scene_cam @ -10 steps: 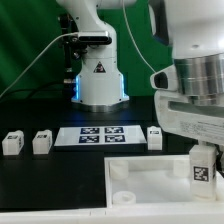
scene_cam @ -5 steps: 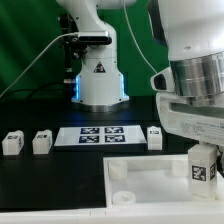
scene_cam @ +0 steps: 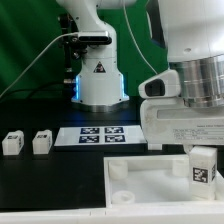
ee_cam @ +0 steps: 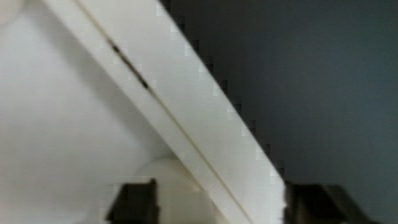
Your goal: Assemble one leg
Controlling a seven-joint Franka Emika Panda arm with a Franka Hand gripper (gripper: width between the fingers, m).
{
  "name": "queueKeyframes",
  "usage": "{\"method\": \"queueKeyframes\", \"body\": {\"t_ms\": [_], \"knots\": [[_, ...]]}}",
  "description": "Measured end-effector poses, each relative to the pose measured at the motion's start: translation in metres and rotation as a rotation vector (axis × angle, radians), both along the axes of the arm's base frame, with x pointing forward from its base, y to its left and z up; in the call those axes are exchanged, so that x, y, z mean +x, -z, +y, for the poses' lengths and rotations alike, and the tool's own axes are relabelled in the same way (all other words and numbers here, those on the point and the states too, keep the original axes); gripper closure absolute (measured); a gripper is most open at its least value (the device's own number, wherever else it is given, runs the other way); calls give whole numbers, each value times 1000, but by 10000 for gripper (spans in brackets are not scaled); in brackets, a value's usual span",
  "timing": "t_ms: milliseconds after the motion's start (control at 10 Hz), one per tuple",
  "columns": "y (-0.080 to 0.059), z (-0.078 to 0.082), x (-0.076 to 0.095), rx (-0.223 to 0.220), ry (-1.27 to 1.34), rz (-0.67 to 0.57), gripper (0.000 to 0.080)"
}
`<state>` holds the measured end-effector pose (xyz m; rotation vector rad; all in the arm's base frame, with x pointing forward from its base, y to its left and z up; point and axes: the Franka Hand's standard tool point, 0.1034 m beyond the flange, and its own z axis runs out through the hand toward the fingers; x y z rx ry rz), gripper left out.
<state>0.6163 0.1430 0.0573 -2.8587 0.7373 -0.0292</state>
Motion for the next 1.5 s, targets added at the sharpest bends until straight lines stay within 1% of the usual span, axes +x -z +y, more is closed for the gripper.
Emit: {"method": "queueKeyframes", "body": {"t_ms": [100,200,300,400,500,800,1200,1300,1400,1500], "knots": [[-1,1,0,-17,-88,-17,378],[-3,0,1,-41,-223,-40,212],[-4,-3,2,-53,-317,-58,212],[-4,-9,3,-61,-411,-72,161],[-4,-15,5,-68,-505,-90,152],[-7,-23,11,-67,-483,-95,150],[-9,-23,14,-68,-477,-102,150],[-9,-23,14,-66,-453,-98,171],[-9,-23,14,-64,-430,-94,300],[-9,-24,14,-60,-375,-84,300]]}}
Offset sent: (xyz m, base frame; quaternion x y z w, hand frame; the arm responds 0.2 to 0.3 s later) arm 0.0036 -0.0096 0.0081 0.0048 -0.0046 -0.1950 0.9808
